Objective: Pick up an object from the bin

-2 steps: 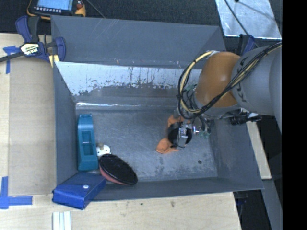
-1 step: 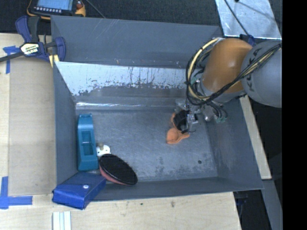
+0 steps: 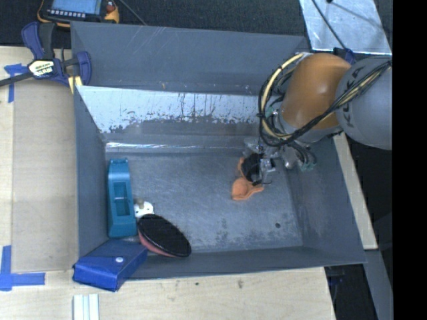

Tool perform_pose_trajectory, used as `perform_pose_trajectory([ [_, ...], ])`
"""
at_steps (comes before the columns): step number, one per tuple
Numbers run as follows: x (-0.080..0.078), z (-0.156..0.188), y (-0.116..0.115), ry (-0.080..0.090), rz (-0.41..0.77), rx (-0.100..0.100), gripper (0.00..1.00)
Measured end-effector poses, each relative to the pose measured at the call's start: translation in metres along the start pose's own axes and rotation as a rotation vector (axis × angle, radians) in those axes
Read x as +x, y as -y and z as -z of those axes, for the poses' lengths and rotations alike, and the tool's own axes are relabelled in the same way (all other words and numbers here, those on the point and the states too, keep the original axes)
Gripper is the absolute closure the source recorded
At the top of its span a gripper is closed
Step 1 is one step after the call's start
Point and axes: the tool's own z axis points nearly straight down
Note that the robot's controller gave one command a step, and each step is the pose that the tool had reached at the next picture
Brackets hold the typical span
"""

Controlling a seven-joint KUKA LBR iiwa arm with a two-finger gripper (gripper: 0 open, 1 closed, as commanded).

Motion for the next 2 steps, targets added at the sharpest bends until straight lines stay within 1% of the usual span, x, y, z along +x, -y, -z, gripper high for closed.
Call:
perform_pose_trajectory([
  [1,0.0004,0.0015,-0.0001,-0.001,0.0,0.0,1.0],
  [2,0.0018,0.0089,-0.0005,-0.008,0.0,-0.002,1.0],
])
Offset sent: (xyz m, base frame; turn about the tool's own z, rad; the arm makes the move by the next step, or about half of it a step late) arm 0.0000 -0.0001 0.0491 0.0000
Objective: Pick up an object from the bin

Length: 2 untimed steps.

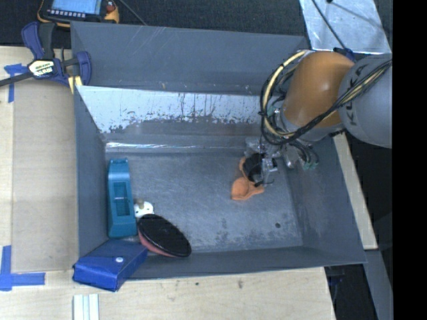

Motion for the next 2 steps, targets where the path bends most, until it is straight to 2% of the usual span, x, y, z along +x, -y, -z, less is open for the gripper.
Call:
perform_pose_trajectory([
  [1,0.001,0.017,0.0,-0.006,0.0,-0.001,1.0],
  [2,0.0,0.038,0.0,-0.001,0.0,0.0,1.0],
])
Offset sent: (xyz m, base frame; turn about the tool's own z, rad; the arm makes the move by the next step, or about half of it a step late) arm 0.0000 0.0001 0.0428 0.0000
